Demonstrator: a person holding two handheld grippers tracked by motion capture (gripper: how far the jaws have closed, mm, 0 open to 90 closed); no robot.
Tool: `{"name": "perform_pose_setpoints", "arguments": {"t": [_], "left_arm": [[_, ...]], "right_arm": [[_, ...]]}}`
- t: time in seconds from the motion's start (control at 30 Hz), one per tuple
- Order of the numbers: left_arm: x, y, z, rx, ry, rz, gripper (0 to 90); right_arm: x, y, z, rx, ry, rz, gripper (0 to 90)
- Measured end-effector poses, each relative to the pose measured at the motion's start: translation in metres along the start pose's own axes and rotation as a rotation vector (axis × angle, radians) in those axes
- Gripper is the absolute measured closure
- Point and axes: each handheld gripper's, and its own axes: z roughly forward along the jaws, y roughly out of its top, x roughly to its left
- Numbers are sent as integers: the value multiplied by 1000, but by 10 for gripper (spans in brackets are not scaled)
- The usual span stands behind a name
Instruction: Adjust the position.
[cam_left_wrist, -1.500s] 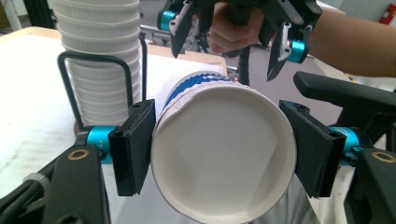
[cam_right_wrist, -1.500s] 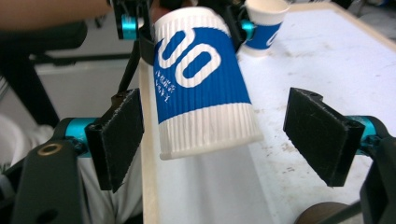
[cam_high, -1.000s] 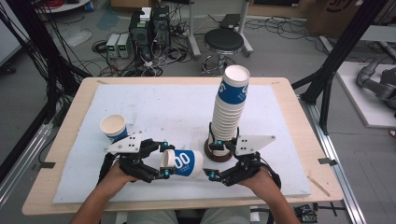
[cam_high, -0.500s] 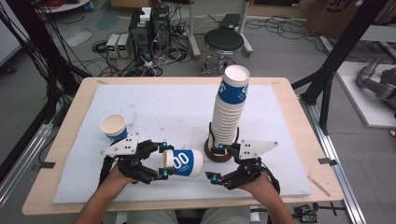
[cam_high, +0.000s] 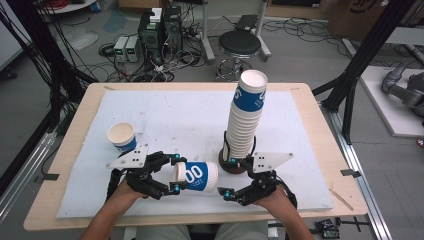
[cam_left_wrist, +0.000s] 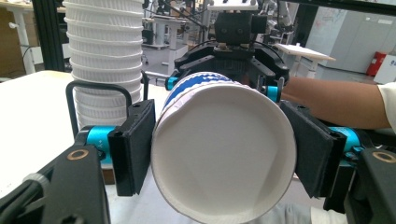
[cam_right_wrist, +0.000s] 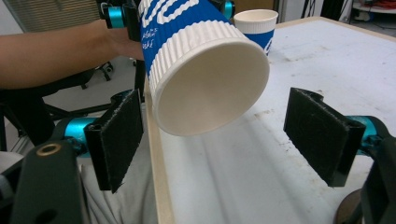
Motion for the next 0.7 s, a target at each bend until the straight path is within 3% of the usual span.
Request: {"name": "perform_pose_setpoints", "arguments": {"t": [0.4,0.7], "left_arm": [[-3,2,3,-17,-31,9,302],[-5,2,7,-43,-62,6,304]], "right_arm": [[0,-2,6,0,32,14,202],[1,-2,11,-21,84,26,191]]}}
